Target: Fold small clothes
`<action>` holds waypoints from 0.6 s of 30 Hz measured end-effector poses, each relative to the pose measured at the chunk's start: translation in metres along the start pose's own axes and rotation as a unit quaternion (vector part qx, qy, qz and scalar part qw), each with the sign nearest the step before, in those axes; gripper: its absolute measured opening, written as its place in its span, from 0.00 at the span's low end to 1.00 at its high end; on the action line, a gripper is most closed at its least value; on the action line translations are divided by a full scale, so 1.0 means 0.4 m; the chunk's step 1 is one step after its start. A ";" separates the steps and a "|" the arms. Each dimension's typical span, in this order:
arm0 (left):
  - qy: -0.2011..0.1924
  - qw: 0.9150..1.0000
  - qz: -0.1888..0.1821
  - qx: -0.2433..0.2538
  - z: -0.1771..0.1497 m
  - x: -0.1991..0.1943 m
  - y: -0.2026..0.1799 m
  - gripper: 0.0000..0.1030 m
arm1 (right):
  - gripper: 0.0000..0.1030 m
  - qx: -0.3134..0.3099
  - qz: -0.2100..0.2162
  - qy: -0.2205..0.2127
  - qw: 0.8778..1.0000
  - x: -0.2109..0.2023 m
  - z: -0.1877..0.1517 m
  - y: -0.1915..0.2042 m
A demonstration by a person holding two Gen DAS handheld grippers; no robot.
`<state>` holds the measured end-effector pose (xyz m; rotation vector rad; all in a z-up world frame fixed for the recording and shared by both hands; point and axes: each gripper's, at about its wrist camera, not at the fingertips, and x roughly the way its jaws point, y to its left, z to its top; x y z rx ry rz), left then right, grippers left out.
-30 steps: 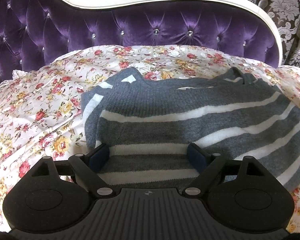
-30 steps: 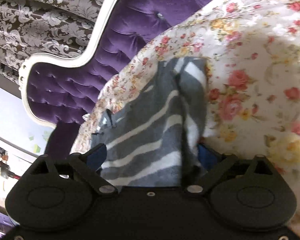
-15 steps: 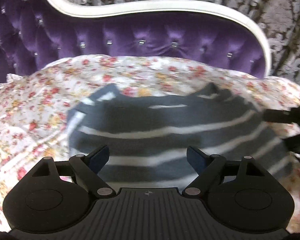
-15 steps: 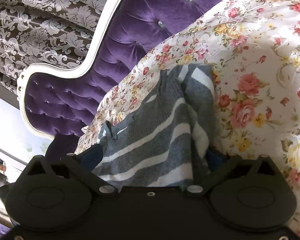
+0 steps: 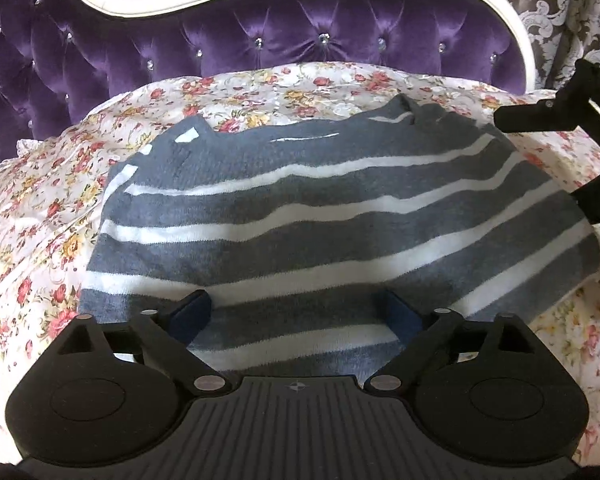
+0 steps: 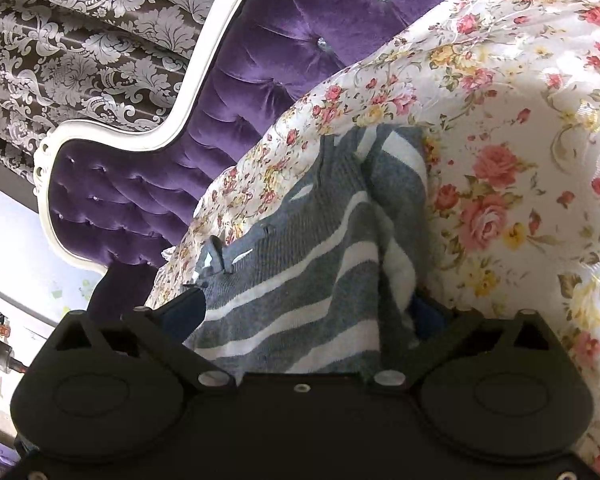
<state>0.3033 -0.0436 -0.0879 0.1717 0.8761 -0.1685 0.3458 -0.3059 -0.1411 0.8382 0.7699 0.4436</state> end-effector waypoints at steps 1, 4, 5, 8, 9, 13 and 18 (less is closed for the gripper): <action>0.002 1.000 -0.008 0.002 0.001 0.003 -0.001 1.00 | 0.99 0.000 0.000 0.000 1.000 0.000 0.000 0.000; -0.003 1.000 -0.010 0.007 -0.011 0.006 -0.007 1.00 | 0.99 0.001 0.000 0.000 1.000 -0.001 0.000 0.000; -0.005 1.000 -0.010 0.004 -0.013 0.006 -0.006 1.00 | 0.99 0.002 0.001 0.000 1.000 -0.002 0.000 -0.001; 0.003 1.000 -0.017 -0.001 -0.001 -0.004 0.000 0.99 | 0.99 0.002 0.001 0.001 1.000 -0.002 0.000 -0.002; 0.008 1.000 -0.017 -0.005 0.007 -0.011 0.002 0.99 | 0.99 0.002 0.002 0.001 1.000 -0.002 0.001 -0.003; -0.009 1.000 -0.017 -0.023 0.053 -0.048 0.007 0.99 | 0.99 0.006 0.002 0.002 1.000 -0.003 0.002 -0.003; -0.009 0.999 -0.004 -0.041 0.152 -0.016 0.015 0.99 | 0.99 0.006 0.002 0.002 1.000 -0.004 0.002 -0.003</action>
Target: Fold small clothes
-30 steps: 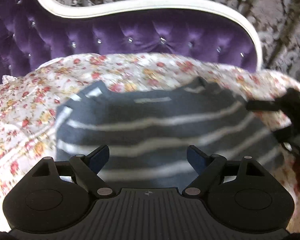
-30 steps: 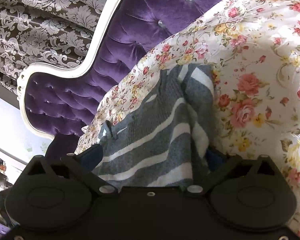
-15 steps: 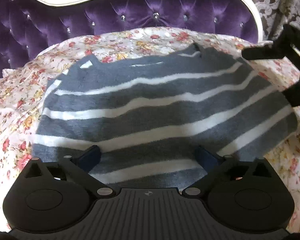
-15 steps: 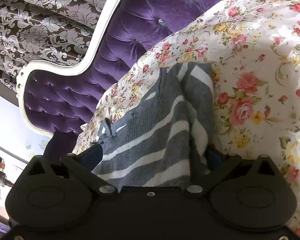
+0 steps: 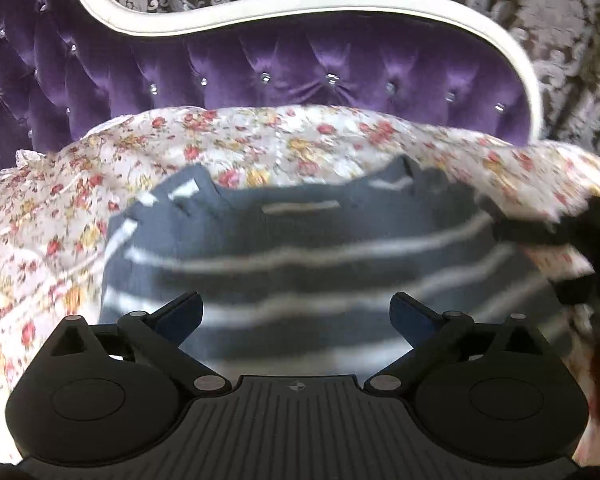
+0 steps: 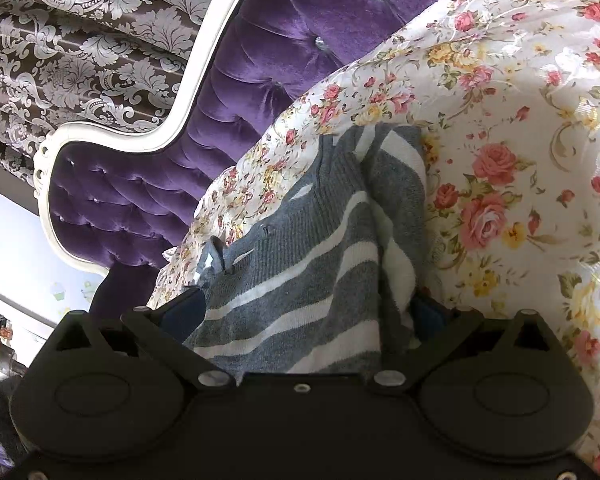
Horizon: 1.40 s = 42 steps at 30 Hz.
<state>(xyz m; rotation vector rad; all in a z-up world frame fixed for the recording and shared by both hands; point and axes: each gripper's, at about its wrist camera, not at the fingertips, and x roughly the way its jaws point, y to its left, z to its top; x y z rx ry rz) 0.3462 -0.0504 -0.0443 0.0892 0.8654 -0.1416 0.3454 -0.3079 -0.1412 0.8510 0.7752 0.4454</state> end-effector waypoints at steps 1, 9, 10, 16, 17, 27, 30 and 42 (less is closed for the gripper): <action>0.007 1.000 0.006 -0.002 0.017 0.020 -0.001 0.99 | 0.99 0.000 0.000 0.000 1.000 0.000 0.000 0.000; 0.048 0.998 0.045 0.009 0.050 0.153 -0.026 0.99 | 0.99 0.003 0.000 0.002 1.000 0.000 0.001 0.001; 0.051 0.998 0.045 0.011 0.045 0.161 -0.027 0.99 | 0.99 0.002 0.000 0.001 1.000 0.000 0.000 0.001; 0.054 0.997 0.044 0.019 0.040 0.183 -0.040 1.00 | 0.99 0.001 -0.001 0.002 1.000 0.000 0.001 0.001; 0.056 0.997 0.043 0.019 0.039 0.186 -0.039 1.00 | 0.99 0.001 -0.001 0.002 1.000 0.000 0.001 0.001; 0.054 0.998 0.035 0.015 0.036 0.191 -0.035 1.00 | 1.00 -0.001 0.006 0.000 1.000 -0.002 0.000 -0.002; 0.055 0.998 0.033 0.014 0.037 0.192 -0.034 1.00 | 0.94 -0.021 -0.001 0.009 1.000 0.004 -0.001 0.009; 0.053 0.998 0.022 0.003 0.050 0.160 -0.018 0.99 | 0.31 -0.063 -0.067 0.016 0.996 0.015 -0.013 0.042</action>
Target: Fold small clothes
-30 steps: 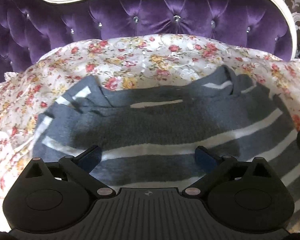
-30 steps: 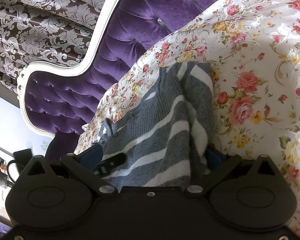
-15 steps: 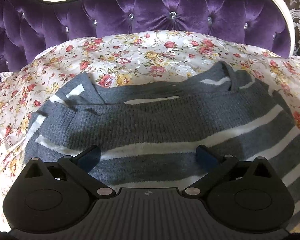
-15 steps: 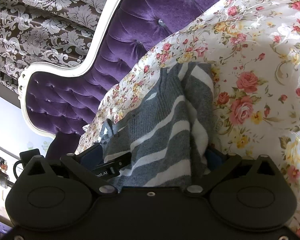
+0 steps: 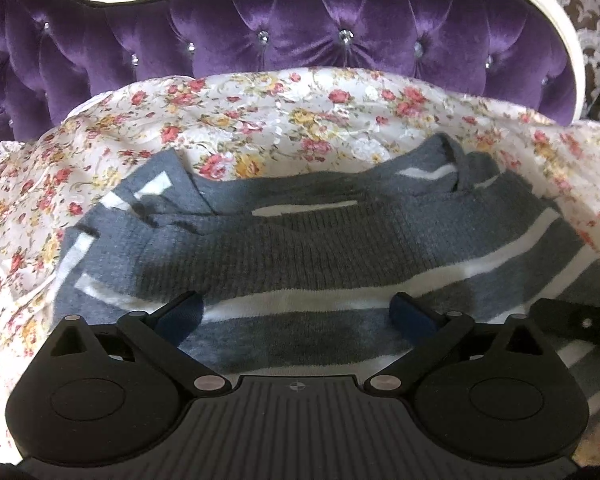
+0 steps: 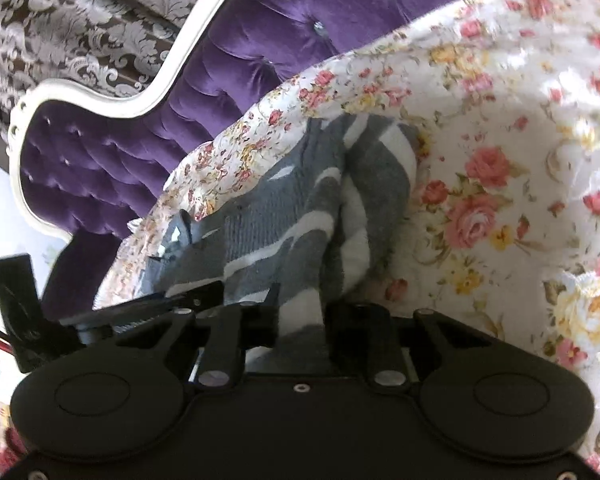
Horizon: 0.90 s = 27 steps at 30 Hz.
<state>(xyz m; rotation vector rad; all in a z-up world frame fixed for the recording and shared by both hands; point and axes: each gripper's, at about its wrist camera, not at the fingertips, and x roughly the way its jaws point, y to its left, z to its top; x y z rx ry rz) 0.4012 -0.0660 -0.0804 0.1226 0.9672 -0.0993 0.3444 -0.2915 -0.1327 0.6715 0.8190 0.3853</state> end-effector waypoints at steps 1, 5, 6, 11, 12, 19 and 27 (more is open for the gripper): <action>-0.005 1.000 -0.001 -0.005 -0.002 -0.015 0.009 0.99 | 0.31 -0.002 -0.002 -0.002 1.000 -0.002 0.000 0.004; -0.027 0.999 -0.006 -0.021 -0.026 -0.079 0.055 0.99 | 0.31 -0.003 -0.008 -0.005 1.000 -0.003 0.000 0.007; -0.029 0.999 -0.009 -0.025 -0.034 -0.092 0.068 0.99 | 0.31 -0.004 -0.010 -0.005 1.000 -0.003 -0.001 0.007; -0.027 0.999 -0.002 -0.037 -0.086 -0.139 0.131 0.99 | 0.31 -0.002 -0.017 -0.006 1.000 -0.001 -0.006 0.005; -0.026 0.999 0.005 -0.037 -0.097 -0.145 0.145 0.99 | 0.31 -0.003 -0.018 -0.007 1.000 -0.003 -0.007 0.006; -0.041 0.998 -0.003 -0.053 -0.166 -0.195 0.251 0.99 | 0.31 -0.026 -0.044 -0.017 0.999 -0.003 -0.012 0.033; -0.053 0.996 -0.007 -0.067 -0.211 -0.201 0.355 0.98 | 0.31 -0.080 -0.107 -0.030 0.991 0.004 -0.019 0.101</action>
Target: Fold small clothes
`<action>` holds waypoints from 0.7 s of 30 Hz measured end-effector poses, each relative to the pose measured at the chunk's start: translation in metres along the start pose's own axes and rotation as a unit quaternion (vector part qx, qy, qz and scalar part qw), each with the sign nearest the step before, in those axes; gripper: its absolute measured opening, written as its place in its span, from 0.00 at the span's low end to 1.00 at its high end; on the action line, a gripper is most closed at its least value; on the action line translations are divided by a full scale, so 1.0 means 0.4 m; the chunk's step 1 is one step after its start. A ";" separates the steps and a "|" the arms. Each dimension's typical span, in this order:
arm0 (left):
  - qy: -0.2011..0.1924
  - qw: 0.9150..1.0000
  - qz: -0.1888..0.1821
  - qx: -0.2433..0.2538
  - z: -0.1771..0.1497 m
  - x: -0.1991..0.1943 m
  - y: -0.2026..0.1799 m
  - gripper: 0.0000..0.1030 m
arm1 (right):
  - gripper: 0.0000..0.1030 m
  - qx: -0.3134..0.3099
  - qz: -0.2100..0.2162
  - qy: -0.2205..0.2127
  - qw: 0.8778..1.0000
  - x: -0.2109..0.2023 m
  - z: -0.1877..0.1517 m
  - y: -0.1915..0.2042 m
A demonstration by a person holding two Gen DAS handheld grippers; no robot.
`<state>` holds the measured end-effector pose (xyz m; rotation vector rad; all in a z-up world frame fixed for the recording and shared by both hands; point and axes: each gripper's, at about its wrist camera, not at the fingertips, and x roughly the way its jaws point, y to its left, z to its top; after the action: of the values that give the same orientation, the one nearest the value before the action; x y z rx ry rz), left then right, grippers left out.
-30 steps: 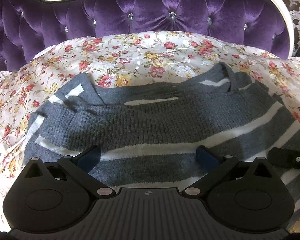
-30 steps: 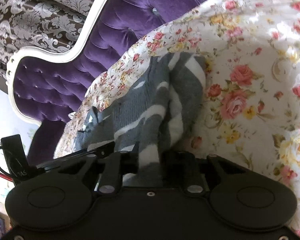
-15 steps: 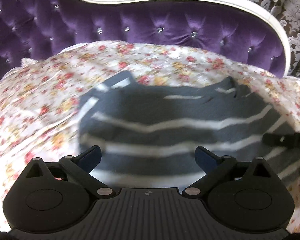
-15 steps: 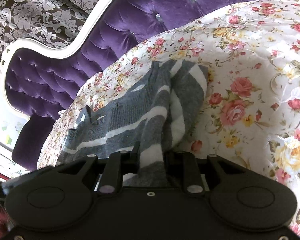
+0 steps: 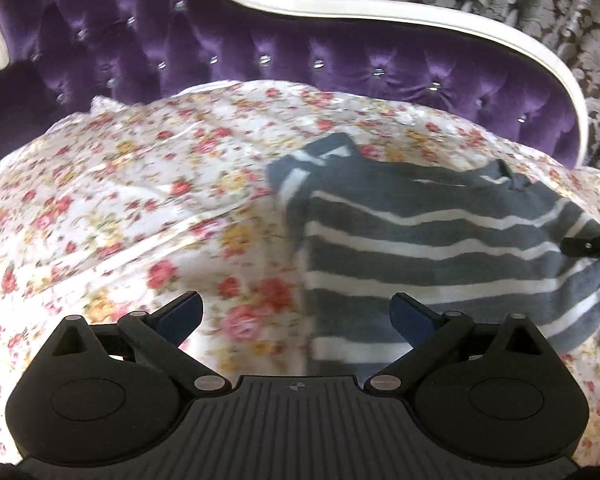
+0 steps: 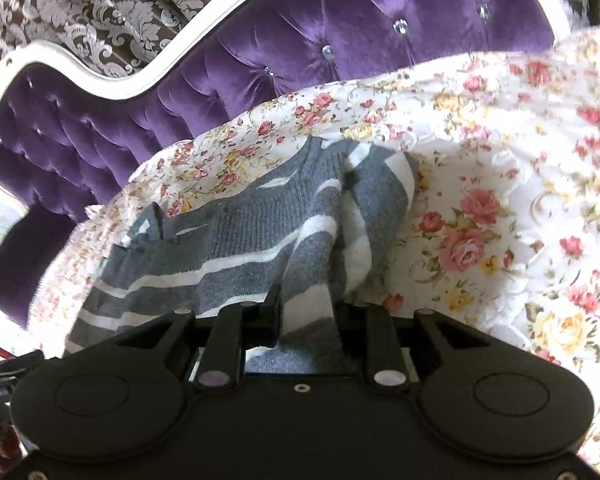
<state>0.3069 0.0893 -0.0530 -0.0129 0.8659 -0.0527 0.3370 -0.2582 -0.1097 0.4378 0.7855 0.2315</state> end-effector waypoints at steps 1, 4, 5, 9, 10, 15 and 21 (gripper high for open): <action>0.005 1.000 -0.005 -0.007 0.001 0.000 0.013 0.98 | 0.30 -0.008 -0.013 0.000 1.000 0.002 0.005 0.014; 0.005 1.000 -0.018 -0.021 0.000 -0.009 0.051 0.98 | 0.29 -0.021 -0.036 0.002 0.999 -0.002 0.027 0.054; 0.005 1.000 -0.017 -0.025 0.000 -0.014 0.064 0.98 | 0.29 -0.033 -0.045 0.002 0.998 -0.006 0.039 0.079; -0.001 0.999 -0.019 -0.050 0.006 -0.032 0.113 0.98 | 0.29 -0.110 -0.069 -0.007 0.992 -0.030 0.078 0.219; -0.001 0.998 -0.021 -0.057 0.007 -0.034 0.125 0.98 | 0.28 -0.130 -0.068 -0.009 0.989 -0.034 0.085 0.262; 0.000 0.996 -0.028 -0.080 0.008 -0.048 0.168 0.98 | 0.28 -0.221 -0.048 -0.004 0.974 -0.002 0.057 0.483; -0.004 0.995 -0.017 -0.099 0.012 -0.059 0.212 0.98 | 0.28 -0.274 -0.008 0.040 0.961 0.119 -0.061 0.645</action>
<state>0.2988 0.1750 -0.0347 -0.2135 0.8595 0.0012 0.3420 -0.0052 -0.0356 -0.1016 0.7675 0.4391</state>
